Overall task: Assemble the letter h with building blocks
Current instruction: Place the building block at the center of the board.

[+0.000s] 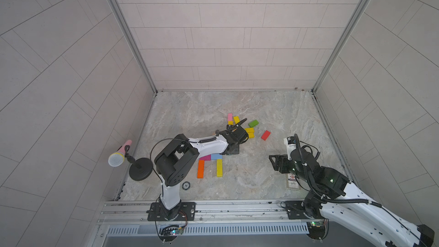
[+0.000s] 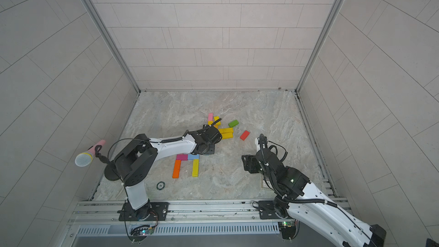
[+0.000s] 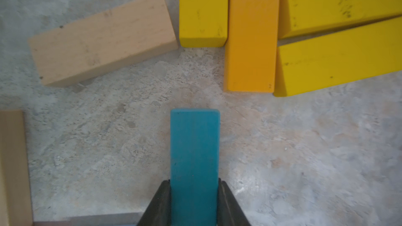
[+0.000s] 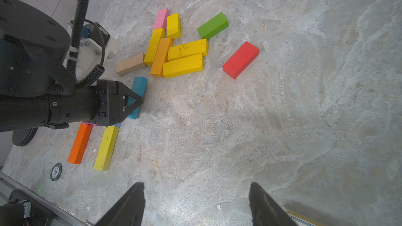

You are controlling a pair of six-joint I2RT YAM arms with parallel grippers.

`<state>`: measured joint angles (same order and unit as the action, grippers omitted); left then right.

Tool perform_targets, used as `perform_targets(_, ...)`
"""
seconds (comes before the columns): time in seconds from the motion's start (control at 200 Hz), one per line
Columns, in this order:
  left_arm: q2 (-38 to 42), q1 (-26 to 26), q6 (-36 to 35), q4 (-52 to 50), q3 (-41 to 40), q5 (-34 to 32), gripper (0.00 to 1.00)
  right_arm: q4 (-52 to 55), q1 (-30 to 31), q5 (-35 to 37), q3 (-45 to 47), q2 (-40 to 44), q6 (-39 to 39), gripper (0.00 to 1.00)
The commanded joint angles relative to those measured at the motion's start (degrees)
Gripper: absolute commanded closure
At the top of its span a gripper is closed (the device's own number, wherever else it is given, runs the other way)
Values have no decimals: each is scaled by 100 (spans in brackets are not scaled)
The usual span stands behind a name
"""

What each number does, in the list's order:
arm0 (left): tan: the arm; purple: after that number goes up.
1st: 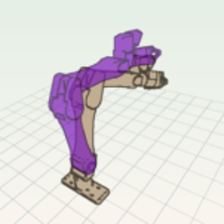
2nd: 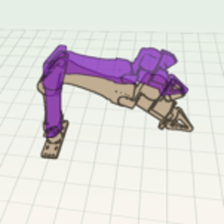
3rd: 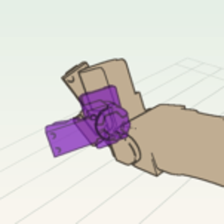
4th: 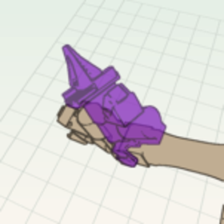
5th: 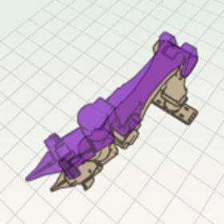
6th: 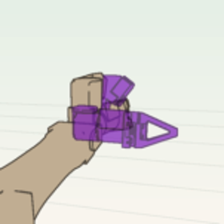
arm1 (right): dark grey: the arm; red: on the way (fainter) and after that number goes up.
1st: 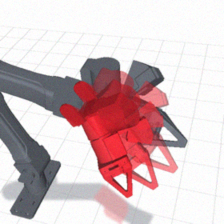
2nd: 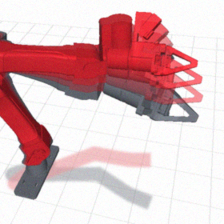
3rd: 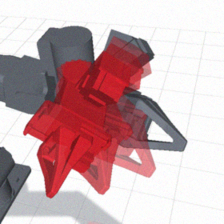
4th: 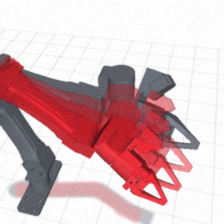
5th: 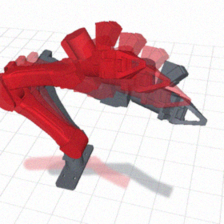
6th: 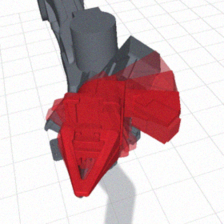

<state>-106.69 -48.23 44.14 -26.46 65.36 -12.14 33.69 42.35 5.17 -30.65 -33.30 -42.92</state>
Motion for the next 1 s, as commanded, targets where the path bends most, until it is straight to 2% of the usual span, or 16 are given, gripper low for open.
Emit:
perform_targets(0.0,-180,24,123,-193,143,-247,81,23,-33,12,72,53,-60,23)
perform_targets(0.21,-284,24,154,-155,161,-218,81,49,-69,-7,72,102,-50,23)
perform_targets(0.335,-304,24,148,-140,204,-205,73,58,-86,-24,86,102,-33,23)
perform_targets(0.695,-461,59,106,-149,360,-196,71,67,-139,-77,129,113,-33,23)
perform_targets(0.996,-344,63,51,-122,345,-237,46,86,-165,-140,130,177,-68,20)
